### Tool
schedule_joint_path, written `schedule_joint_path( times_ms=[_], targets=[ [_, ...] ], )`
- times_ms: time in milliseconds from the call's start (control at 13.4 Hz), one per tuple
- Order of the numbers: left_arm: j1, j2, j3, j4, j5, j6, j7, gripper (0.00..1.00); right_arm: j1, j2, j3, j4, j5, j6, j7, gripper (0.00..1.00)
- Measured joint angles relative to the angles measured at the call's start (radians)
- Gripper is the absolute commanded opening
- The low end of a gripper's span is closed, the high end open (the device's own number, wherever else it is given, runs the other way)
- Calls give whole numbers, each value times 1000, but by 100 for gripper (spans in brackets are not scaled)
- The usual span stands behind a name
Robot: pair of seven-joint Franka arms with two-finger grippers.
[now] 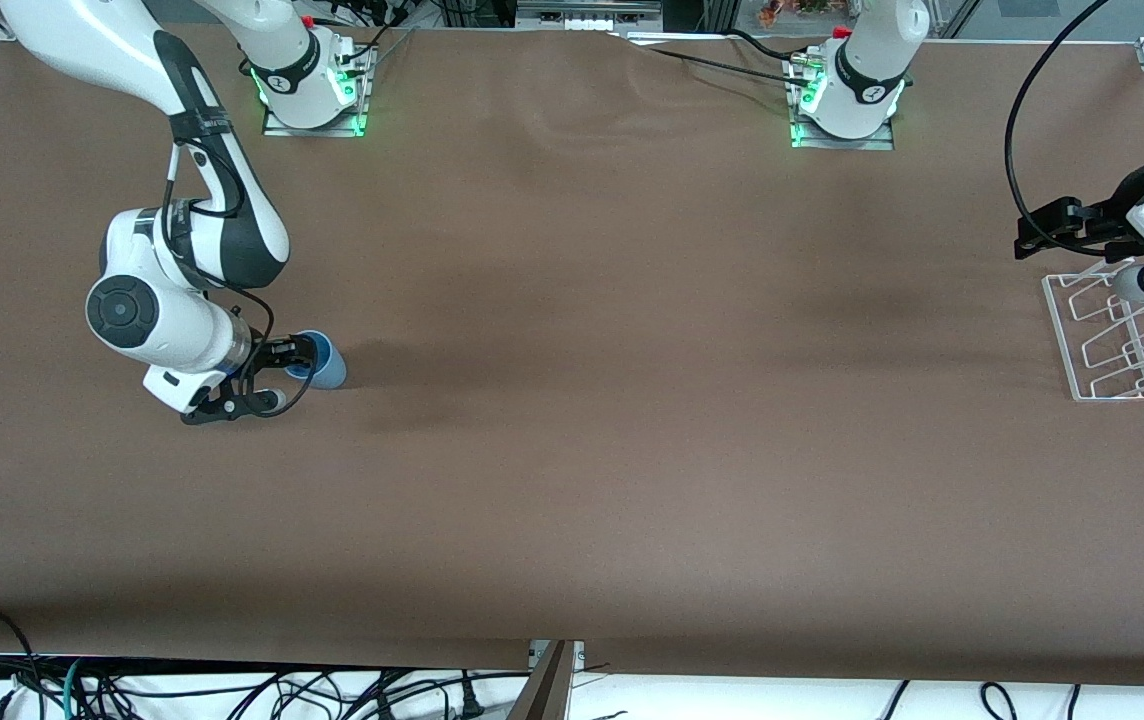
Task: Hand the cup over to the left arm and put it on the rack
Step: 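Reach the right gripper down around the light-blue cup, then close the right gripper on the cup while the left gripper moves forward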
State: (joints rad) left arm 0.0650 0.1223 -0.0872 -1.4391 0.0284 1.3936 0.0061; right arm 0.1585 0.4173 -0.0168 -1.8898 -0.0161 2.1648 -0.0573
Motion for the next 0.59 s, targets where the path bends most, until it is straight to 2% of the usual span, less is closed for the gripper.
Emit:
schedule_joint_path(
  times_ms=[74,223,595],
  targets=[
    [0,0,0,0,-11,0,0,100,0,6,0,0,0,1,0,86],
    [0,0,0,0,-25,0,0,100,0,15,0,-4,0,2,0,75],
    [-27,1,-6,0,-38,-3,0,100,0,36,0,-8,0,13,0,44]
  ],
)
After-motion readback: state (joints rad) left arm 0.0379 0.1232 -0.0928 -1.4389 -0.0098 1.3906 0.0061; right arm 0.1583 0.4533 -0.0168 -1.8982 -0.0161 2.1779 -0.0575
